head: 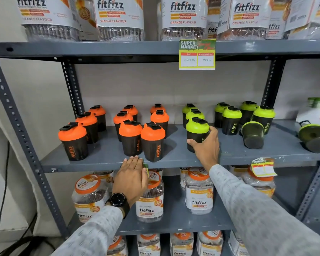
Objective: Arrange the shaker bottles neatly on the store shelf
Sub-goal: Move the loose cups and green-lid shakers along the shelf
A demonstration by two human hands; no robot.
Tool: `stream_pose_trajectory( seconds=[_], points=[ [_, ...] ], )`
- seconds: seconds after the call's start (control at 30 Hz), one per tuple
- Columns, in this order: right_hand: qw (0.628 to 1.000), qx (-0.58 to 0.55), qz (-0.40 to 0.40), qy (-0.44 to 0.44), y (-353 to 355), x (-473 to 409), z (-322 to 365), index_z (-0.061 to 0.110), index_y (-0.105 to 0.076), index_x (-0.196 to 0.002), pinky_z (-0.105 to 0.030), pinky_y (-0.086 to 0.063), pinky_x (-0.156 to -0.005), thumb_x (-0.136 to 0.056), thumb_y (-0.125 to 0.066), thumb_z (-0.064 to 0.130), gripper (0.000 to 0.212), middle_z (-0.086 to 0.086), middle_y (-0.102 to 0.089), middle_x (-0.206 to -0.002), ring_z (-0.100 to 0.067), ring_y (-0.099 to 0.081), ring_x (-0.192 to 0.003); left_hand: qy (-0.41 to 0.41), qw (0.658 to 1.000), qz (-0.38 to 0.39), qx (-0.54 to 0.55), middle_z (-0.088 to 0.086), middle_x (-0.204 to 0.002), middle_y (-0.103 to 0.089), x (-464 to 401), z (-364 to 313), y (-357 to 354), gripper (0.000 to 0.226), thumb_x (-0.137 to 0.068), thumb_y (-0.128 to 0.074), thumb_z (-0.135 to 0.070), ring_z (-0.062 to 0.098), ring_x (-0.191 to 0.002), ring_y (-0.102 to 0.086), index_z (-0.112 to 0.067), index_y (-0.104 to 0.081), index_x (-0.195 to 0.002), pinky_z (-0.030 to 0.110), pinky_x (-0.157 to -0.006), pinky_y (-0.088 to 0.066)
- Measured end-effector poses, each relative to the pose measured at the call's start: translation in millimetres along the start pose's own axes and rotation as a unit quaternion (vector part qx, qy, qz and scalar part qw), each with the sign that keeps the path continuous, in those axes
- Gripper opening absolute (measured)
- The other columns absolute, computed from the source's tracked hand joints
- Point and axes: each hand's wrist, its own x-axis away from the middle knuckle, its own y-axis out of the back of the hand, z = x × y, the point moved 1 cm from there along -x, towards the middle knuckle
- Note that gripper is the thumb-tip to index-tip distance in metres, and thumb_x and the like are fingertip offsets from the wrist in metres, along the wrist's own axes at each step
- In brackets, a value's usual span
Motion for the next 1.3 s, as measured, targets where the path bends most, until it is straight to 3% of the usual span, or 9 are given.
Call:
stream_pose_trajectory(
  seconds=[0.17,0.27,0.47,0.6,0.8,0.93,1.03,1.2,1.3],
  points=[
    [0.999,-0.009,0.042,-0.020,13.4,1.6,-7.0,0.016,-0.026,-0.160,-0.050,-0.044,-0.111,-0.074,-0.091,0.037,0.110,-0.014,-0.051,-0.149,-0.032,-0.051,-0.135,0.003,0.995,-0.073,0.070,0.012,-0.147,-0.055,11.1,-14.1,5.2,0.058,-0.098,-0.030,-0.036,0.025,-0.140,-0.048,-0.008,-0.056,-0.141,0.040,-0.121,-0.031],
    [0.999,-0.017,0.032,0.008,34.4,-2.0,-17.1,0.016,-0.033,-0.157,-0.045,-0.046,-0.105,-0.082,-0.086,0.036,0.095,-0.008,-0.056,-0.136,-0.026,-0.055,-0.125,-0.047,0.987,-0.112,0.108,0.011,-0.141,-0.061,20.5,-49.4,-0.7,0.053,-0.097,-0.037,-0.033,0.024,-0.135,-0.054,-0.008,-0.062,-0.136,0.039,-0.118,-0.036],
    [0.994,-0.011,0.005,0.105,105.6,-44.6,-36.9,0.016,-0.053,-0.141,-0.034,-0.057,-0.085,-0.085,-0.082,0.027,0.063,-0.001,-0.061,-0.111,-0.015,-0.061,-0.098,-0.142,0.981,-0.067,0.118,0.010,-0.152,-0.050,-9.0,-175.0,-21.1,0.052,-0.101,-0.040,-0.035,0.022,-0.143,-0.044,-0.010,-0.053,-0.145,0.034,-0.125,-0.023],
    [0.987,0.040,-0.035,0.153,163.7,-88.4,-60.7,0.012,-0.063,-0.125,-0.044,-0.054,-0.087,-0.084,-0.082,0.021,0.046,-0.006,-0.064,-0.102,-0.023,-0.062,-0.091,-0.153,0.980,-0.043,0.119,0.009,-0.158,-0.042,-51.9,-264.0,-40.1,0.059,-0.102,-0.030,-0.043,0.023,-0.150,-0.032,-0.012,-0.044,-0.150,0.037,-0.126,-0.016],
    [0.985,0.147,0.068,-0.057,211.8,-145.8,-106.8,0.004,-0.050,-0.142,-0.048,-0.045,-0.105,-0.085,-0.078,0.050,0.079,-0.020,-0.059,-0.138,-0.040,-0.054,-0.130,-0.082,0.994,0.055,0.054,0.013,-0.164,-0.028,-116.9,-325.4,-69.7,0.063,-0.104,-0.024,-0.045,0.029,-0.154,-0.018,-0.008,-0.031,-0.155,0.048,-0.126,-0.008],
    [0.969,0.079,0.143,-0.186,209.7,-165.0,-121.1,0.004,-0.054,-0.135,-0.044,-0.062,-0.080,-0.073,-0.078,0.069,0.093,-0.013,-0.061,-0.133,-0.035,-0.064,-0.111,-0.033,0.993,0.114,0.003,0.014,-0.163,-0.031,-134.5,-322.0,-81.1,0.063,-0.104,-0.020,-0.045,0.028,-0.152,-0.020,-0.007,-0.032,-0.153,0.050,-0.124,-0.010],
    [0.957,0.031,0.176,-0.228,198.2,-172.5,-123.6,0.010,-0.057,-0.122,-0.033,-0.059,-0.059,-0.065,-0.078,0.076,0.088,-0.009,-0.062,-0.123,-0.032,-0.066,-0.105,-0.028,0.992,0.122,0.001,0.013,-0.163,-0.031,-132.9,-319.1,-85.9,0.064,-0.104,-0.017,-0.047,0.027,-0.152,-0.023,-0.008,-0.034,-0.152,0.049,-0.124,-0.012],
    [0.948,-0.028,0.186,-0.256,184.6,-189.3,-128.8,0.020,-0.054,-0.084,-0.035,-0.061,-0.059,-0.055,-0.084,0.072,0.066,0.002,-0.063,-0.093,-0.030,-0.068,-0.091,-0.028,0.993,0.117,0.016,0.011,-0.164,-0.029,-132.6,-319.6,-89.4,0.064,-0.104,-0.017,-0.047,0.025,-0.153,-0.022,-0.010,-0.032,-0.155,0.046,-0.126,-0.011],
    [0.941,-0.078,0.187,-0.270,177.5,-193.4,-130.7,0.016,-0.060,-0.103,-0.040,-0.063,-0.058,-0.053,-0.091,0.054,0.070,-0.008,-0.072,-0.101,-0.031,-0.075,-0.087,-0.030,0.994,0.107,0.013,0.012,-0.164,-0.030,-132.7,-318.6,-90.4,0.064,-0.104,-0.019,-0.047,0.026,-0.153,-0.024,-0.010,-0.034,-0.154,0.045,-0.125,-0.012]
  ],
)
